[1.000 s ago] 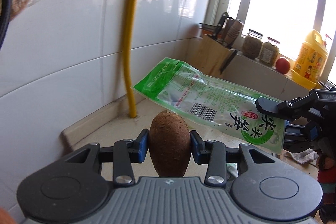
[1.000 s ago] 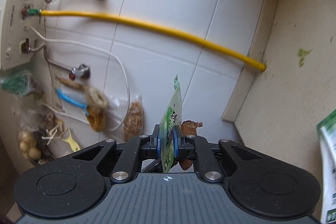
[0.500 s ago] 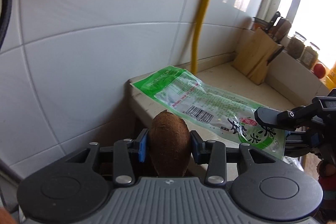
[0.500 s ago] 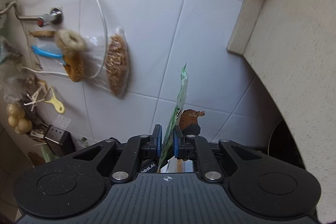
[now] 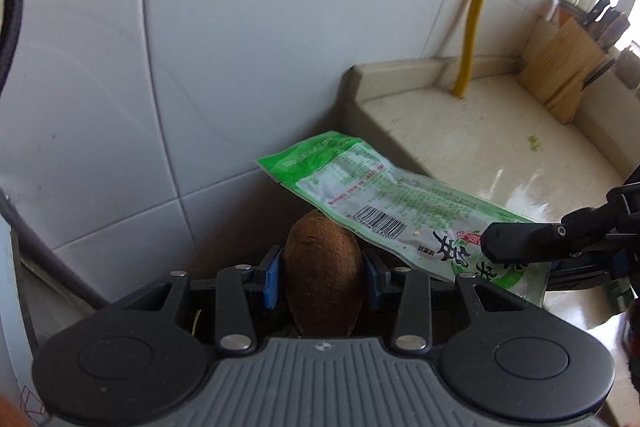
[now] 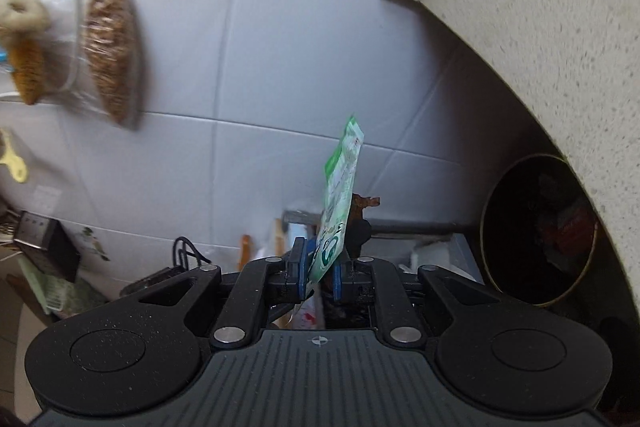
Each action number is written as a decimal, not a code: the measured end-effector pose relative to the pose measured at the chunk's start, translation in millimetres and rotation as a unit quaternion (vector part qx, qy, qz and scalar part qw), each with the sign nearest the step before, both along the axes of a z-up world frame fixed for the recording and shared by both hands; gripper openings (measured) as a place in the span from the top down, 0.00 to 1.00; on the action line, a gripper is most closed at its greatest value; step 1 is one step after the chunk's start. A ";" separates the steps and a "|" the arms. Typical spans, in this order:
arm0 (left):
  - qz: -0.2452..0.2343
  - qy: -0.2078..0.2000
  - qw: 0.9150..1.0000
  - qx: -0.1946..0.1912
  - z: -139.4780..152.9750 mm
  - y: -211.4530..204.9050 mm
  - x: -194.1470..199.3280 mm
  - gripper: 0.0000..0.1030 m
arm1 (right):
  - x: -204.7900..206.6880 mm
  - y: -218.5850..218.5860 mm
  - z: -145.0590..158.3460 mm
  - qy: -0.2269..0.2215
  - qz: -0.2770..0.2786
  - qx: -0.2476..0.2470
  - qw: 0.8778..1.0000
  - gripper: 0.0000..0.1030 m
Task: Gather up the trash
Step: 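Open both grippers to drop the sweet potato and bag into the bin, then move both open tools back up over the counter toward the milk carton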
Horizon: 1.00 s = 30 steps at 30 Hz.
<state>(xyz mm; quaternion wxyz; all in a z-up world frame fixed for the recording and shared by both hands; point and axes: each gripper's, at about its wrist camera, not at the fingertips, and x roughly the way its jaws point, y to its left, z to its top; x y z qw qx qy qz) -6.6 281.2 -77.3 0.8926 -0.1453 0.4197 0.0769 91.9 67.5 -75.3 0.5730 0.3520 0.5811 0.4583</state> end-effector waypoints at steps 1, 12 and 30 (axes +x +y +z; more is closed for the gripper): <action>0.001 0.009 1.000 0.002 -6.5 2.8 0.0 0.64 | 0.3 5.1 -5.1 0.001 0.004 -0.011 1.000 0.82; 0.003 0.060 0.998 0.013 -40.9 20.2 13.8 0.63 | -5.0 39.2 -43.3 0.017 0.034 -0.090 0.995 0.65; 0.021 0.046 0.999 -0.004 -34.5 29.6 9.2 0.59 | -17.2 27.4 -45.0 0.030 0.018 -0.104 0.994 0.32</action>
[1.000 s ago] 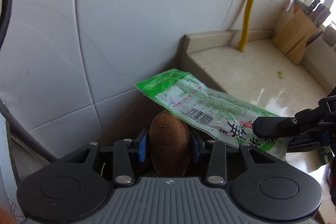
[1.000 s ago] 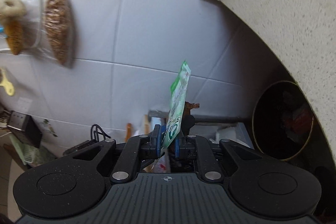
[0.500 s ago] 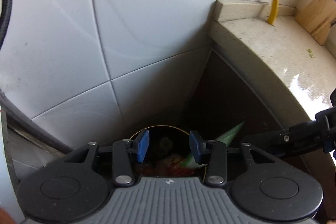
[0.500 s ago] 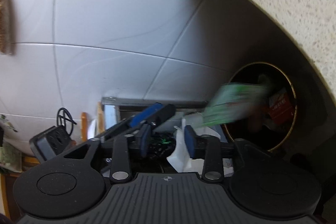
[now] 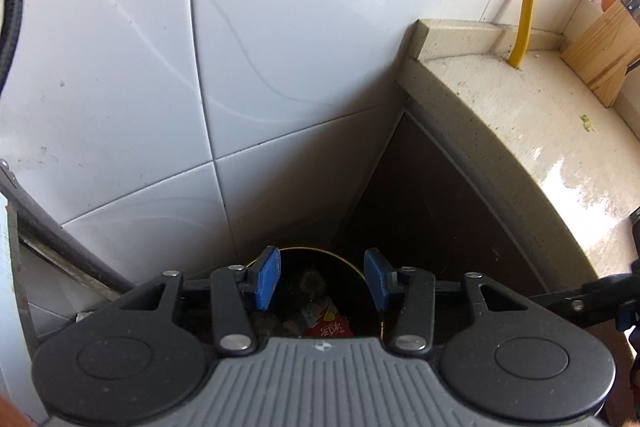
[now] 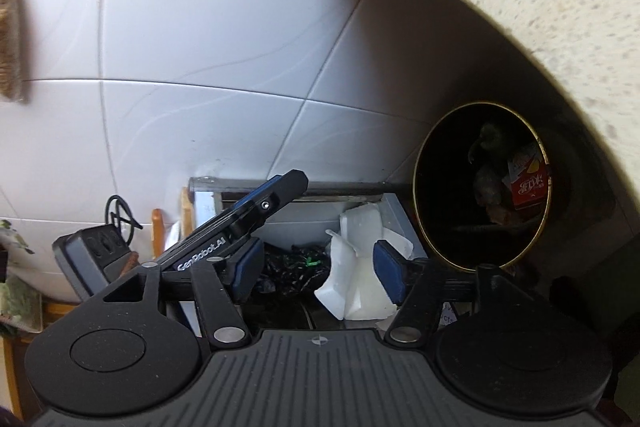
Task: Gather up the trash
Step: 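Move both open tools back up over the counter toward the milk carton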
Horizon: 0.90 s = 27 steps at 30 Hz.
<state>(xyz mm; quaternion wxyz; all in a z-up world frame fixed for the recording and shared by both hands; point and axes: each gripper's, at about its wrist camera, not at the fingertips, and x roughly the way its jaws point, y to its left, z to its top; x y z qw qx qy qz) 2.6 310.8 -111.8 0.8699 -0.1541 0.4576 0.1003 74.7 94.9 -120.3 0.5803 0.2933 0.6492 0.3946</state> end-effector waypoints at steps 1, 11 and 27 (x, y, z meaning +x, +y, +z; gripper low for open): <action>0.000 -0.002 1.000 0.000 2.5 -1.1 0.1 0.59 | -0.4 0.1 2.6 -0.001 -0.003 0.004 1.000 0.31; -0.016 -0.023 1.000 0.010 26.3 -26.2 -2.8 0.58 | -13.0 -29.8 10.7 0.007 -0.019 0.029 0.999 0.25; -0.055 -0.027 0.998 0.013 36.2 -82.8 11.9 0.54 | -14.9 -82.7 49.2 -0.064 -0.054 0.035 0.996 0.21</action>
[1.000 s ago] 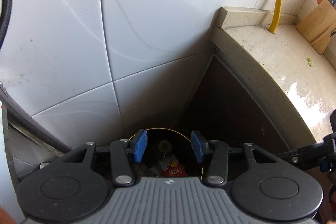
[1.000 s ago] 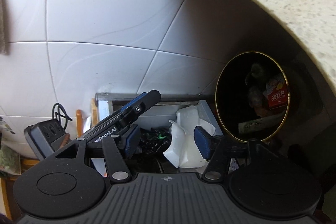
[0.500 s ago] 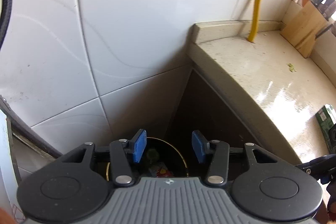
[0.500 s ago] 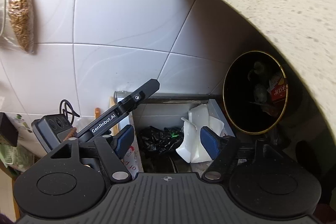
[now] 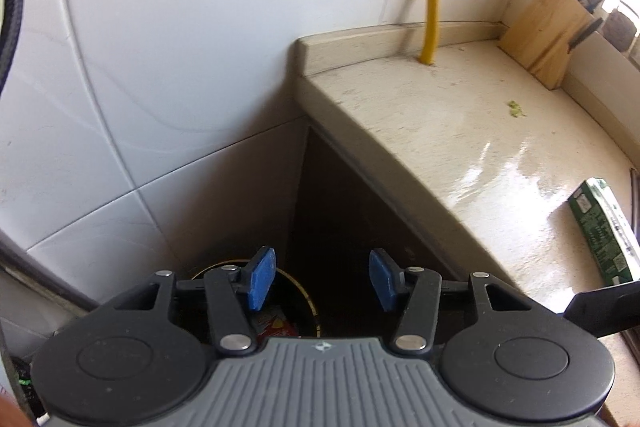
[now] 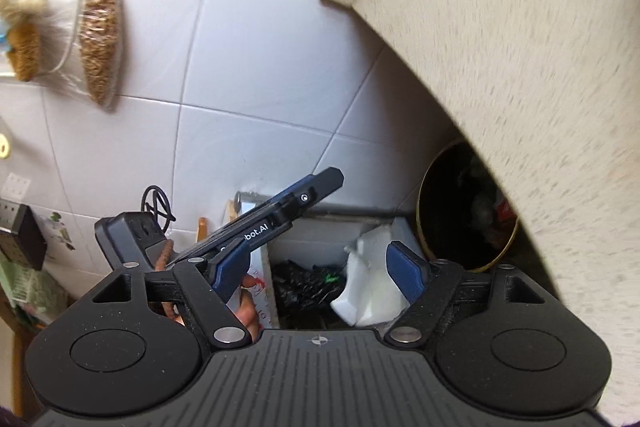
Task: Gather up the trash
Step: 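Move both open tools back up over the counter toward the milk carton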
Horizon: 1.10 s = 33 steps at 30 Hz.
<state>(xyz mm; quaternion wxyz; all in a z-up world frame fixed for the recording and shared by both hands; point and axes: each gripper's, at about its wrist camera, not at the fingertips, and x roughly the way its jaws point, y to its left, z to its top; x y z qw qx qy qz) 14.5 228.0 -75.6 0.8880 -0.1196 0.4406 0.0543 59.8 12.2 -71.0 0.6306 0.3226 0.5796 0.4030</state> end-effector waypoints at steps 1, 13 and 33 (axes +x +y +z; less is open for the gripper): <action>-0.004 -0.003 1.000 0.000 2.2 -3.8 1.7 0.54 | -0.1 -3.6 5.0 -0.010 -0.004 -0.003 1.000 0.20; -0.097 -0.047 0.994 0.003 36.4 -73.2 32.5 0.53 | -11.6 -96.1 78.5 -0.142 -0.100 -0.052 0.984 0.16; -0.245 -0.052 0.968 -0.011 46.7 -196.6 61.2 0.45 | -53.0 -183.3 101.1 -0.300 -0.204 -0.293 0.885 0.14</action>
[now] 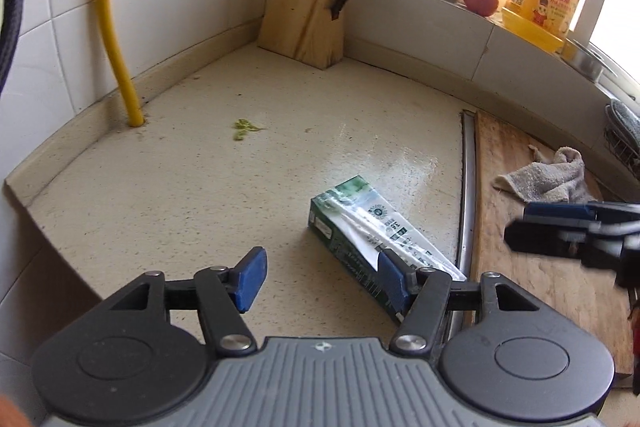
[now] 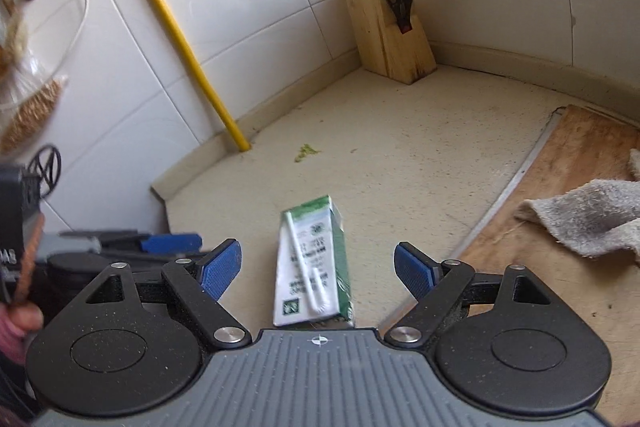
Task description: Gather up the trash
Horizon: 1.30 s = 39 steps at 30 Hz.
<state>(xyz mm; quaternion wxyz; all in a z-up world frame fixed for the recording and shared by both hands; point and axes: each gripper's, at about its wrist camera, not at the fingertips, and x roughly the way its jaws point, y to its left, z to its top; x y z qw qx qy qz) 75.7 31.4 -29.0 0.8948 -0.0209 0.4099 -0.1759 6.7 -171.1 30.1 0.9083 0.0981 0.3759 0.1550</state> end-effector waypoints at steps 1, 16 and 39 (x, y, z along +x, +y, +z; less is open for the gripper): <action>-0.002 0.000 1.000 -0.002 0.5 -0.9 2.7 0.44 | -1.9 3.7 -1.9 0.002 0.004 -0.011 1.000 0.14; -0.052 0.039 0.998 -0.013 -7.9 -34.3 61.1 0.40 | 6.4 62.3 -28.0 0.008 0.042 -0.134 0.990 0.12; -0.099 0.076 0.992 0.008 -27.0 -48.8 82.3 0.37 | 24.4 95.5 -49.9 0.026 0.048 -0.170 0.984 0.15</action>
